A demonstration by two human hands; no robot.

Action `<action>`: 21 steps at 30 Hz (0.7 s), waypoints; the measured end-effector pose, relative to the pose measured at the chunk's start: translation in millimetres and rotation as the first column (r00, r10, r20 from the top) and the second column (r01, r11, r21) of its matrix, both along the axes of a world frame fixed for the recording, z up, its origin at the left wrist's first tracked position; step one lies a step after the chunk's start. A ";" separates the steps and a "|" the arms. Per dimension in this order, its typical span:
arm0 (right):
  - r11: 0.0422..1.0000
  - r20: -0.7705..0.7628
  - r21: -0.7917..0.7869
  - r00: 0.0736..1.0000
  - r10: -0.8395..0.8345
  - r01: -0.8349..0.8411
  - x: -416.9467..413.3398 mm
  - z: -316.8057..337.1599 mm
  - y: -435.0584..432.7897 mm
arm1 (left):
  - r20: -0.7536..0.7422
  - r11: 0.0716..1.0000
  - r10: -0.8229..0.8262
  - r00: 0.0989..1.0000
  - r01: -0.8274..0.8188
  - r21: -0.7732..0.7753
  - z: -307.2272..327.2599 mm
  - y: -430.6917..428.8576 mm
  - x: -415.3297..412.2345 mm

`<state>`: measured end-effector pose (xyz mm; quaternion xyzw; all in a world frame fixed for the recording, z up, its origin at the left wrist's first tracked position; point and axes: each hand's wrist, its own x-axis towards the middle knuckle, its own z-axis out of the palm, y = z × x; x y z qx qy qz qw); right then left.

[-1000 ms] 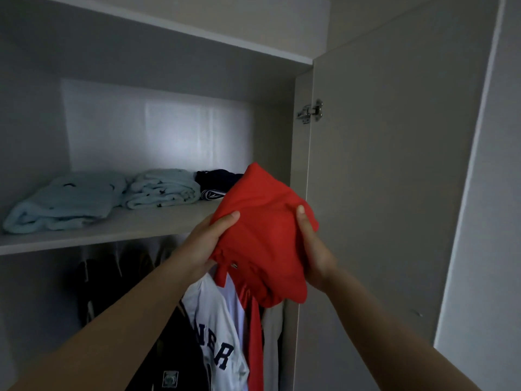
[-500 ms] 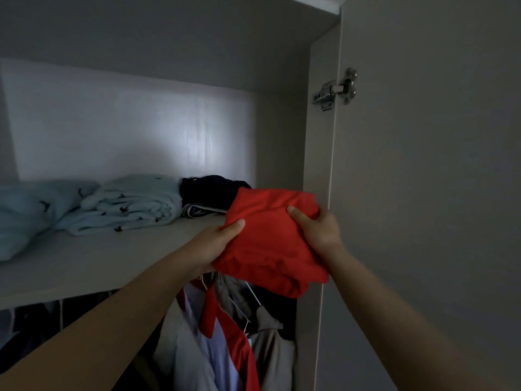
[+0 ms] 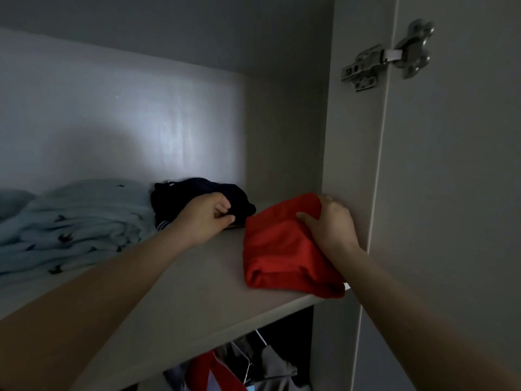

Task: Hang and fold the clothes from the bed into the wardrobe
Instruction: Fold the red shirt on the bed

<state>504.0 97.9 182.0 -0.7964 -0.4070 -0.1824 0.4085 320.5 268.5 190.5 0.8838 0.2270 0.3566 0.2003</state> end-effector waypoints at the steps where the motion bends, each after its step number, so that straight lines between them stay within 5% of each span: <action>1: 1.000 0.002 -0.003 1.000 -0.021 0.021 0.3 2.0 4.9 | -0.033 0.999 -0.019 0.999 0.020 0.034 3.4 12.6 5.6; 8: 0.958 0.088 -0.258 0.990 -0.106 0.126 -34.2 16.0 34.4 | -0.341 0.976 -0.001 0.940 0.075 0.204 20.5 91.2 46.2; 13: 0.774 -0.045 -0.633 0.997 -0.070 0.026 -57.3 -7.8 62.5 | -0.468 0.972 0.018 0.883 0.094 0.214 13.8 125.0 60.8; 21: 0.774 -0.038 -0.633 0.997 -0.070 0.030 -18.5 -18.5 91.8 | -0.525 0.968 -0.091 0.846 0.198 0.152 -0.8 144.9 73.4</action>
